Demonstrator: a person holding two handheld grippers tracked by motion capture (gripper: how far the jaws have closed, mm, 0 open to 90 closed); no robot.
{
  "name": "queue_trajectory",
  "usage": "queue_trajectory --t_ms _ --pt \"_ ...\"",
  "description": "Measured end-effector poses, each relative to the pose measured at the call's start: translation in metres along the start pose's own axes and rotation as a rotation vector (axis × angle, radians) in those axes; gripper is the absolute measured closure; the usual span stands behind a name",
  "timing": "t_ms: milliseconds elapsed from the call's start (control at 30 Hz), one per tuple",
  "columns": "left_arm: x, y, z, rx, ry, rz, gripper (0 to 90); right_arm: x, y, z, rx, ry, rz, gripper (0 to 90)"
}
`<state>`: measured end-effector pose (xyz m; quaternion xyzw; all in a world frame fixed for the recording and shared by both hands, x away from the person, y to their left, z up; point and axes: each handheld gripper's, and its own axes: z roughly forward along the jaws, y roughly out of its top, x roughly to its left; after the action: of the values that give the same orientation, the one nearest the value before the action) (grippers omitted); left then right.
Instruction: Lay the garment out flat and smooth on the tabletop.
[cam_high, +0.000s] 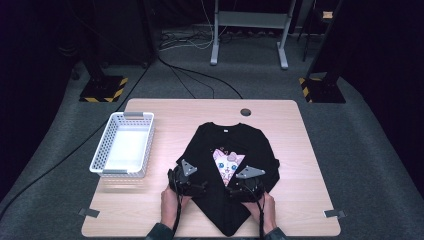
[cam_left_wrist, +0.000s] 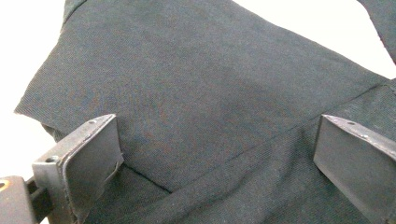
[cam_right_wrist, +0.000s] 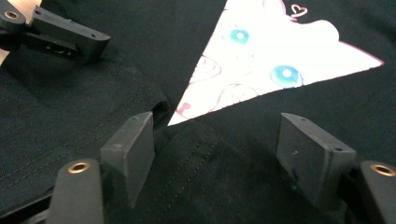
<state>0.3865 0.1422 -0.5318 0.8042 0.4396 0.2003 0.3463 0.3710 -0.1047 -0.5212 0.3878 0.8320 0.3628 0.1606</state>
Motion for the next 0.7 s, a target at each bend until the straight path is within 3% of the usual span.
queue_trajectory --t_ms 400,700 --pt "0.000 0.000 0.000 0.000 -0.002 -0.002 1.5 -0.010 -0.008 -0.004 -0.036 0.082 0.067 51.6" --pt "0.000 0.000 0.000 0.001 -0.002 -0.003 1.5 -0.012 -0.011 -0.009 -0.033 0.088 0.074 57.3"
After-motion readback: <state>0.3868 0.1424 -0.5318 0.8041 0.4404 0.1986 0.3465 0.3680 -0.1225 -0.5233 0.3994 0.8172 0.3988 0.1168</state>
